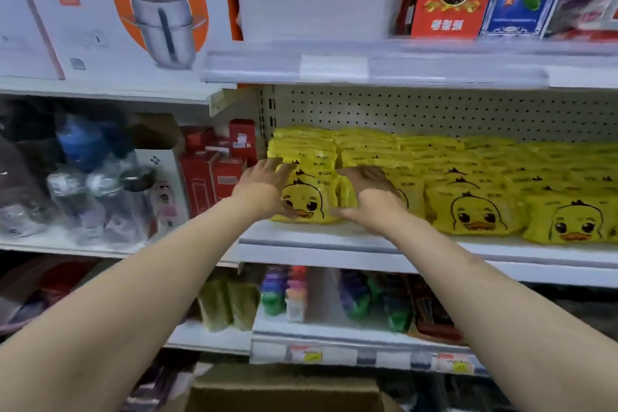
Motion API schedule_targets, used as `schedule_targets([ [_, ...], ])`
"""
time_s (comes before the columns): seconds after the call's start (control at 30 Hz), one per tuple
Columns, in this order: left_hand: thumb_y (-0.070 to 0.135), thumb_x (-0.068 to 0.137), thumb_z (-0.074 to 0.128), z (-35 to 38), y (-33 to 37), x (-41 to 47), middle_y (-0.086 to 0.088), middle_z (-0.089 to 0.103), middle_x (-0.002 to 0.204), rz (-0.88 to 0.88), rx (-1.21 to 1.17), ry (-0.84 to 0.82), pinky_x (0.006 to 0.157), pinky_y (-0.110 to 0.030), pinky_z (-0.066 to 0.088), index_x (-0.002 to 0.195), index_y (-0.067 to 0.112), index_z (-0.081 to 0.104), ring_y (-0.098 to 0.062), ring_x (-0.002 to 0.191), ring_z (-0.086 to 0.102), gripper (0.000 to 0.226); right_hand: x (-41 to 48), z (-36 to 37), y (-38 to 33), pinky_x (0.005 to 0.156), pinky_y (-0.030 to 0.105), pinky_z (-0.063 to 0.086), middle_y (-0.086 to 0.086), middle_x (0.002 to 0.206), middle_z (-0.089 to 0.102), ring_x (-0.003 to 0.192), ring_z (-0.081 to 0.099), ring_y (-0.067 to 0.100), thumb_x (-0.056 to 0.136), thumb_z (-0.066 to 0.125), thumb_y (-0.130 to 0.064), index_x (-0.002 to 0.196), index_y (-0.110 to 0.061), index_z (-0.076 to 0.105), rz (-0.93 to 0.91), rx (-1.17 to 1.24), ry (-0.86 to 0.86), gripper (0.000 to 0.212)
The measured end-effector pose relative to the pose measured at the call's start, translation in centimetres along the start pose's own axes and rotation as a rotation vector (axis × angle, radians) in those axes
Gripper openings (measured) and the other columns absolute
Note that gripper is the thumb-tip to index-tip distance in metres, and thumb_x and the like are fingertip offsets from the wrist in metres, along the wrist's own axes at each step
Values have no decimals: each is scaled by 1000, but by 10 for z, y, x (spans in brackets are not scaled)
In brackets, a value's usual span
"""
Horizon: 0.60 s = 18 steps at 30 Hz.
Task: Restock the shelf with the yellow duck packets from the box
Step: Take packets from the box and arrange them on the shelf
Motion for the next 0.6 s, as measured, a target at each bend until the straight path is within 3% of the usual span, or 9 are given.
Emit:
schedule_targets([
  [0.17, 65, 65, 77, 22, -12, 27, 1, -5, 164, 129, 23, -51, 121, -46, -1, 156, 25, -5, -18, 151, -6, 128, 31, 23, -24, 123, 43, 8, -8, 166, 9, 153, -2, 16, 77, 72, -64, 156, -37, 12, -49, -150, -110, 103],
  [0.3, 67, 64, 76, 30, -21, 34, 3, -10, 163, 189, 8, -81, 121, -48, -4, 155, 26, -10, -15, 149, -13, 132, 46, 41, -32, 123, 47, -2, -8, 166, -4, 152, -13, 15, 74, 74, -62, 157, -39, 2, -101, -194, -162, 112],
  [0.6, 69, 55, 79, 31, -28, 48, -1, -8, 164, 125, 34, -16, 121, -48, -4, 154, 24, -14, -18, 150, -9, 143, 70, 47, -33, 123, 46, -7, -5, 166, -7, 152, -16, 16, 69, 73, -67, 157, -33, -4, -141, -259, -58, 122],
])
Point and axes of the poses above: each hand's wrist, its own x-axis towards the middle knuckle, its own z-axis out of the palm, y = z × x, the point moved 6 cm from there along x, towards the middle knuckle
